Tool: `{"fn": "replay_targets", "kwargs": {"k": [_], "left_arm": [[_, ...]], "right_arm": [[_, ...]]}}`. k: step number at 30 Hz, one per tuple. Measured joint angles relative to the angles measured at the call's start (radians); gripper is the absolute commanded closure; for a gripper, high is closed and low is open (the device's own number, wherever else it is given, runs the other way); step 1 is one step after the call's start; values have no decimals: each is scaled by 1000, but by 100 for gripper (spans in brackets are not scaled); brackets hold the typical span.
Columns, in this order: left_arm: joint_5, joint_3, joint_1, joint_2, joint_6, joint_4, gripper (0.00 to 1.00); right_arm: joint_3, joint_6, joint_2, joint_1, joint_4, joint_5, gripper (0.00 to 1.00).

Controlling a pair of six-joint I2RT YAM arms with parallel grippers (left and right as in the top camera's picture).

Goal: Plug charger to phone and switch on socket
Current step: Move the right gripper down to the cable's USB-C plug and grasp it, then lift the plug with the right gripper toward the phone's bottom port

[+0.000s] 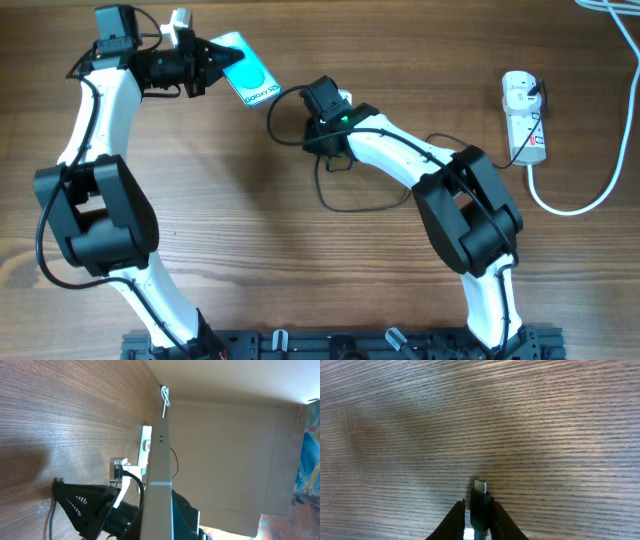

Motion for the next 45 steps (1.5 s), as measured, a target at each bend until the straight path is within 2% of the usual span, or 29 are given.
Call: {"fn": "replay_targets", "kwargs": {"k": [2,4,14,17,21,25,29,33,36,40,45], "left_arm": [[0,0,0,0,0,0,96],[0,0,0,0,0,0,96],[0,0,0,0,0,-19,96],[0,0,0,0,0,-20,96],[0,0,0,0,1,-20,96],[18,0,0,0,37,-20,96],[80,0,0,0,113,-23,96],[167,0,0,0,220,-23,96],[238,0,0,0,280,-23,96],[265,0,-15,0,304,-23,96],[270,0,-67,0,329,-23,96]], "right_arm": [[0,1,0,0,0,-4,83],[0,5,0,0,-1,-10,96],[2,19,-6,-36,-3,-94,96],[-3,-43,-64,-87,-7,-172,96],[-4,-190,-238,-151,-16,-314,96],[-4,-335,-372,-217,-29,-536,96],[-42,-507,-396,-266,-24,-867,96],[-132,-562,-395,-237,50,-1058,96],[-218,-537,-395,-222,192,-1183,96],[-301,-402,-395,-222,406,-1240,96],[-332,-238,-394,-219,549,-1272,96]]}}
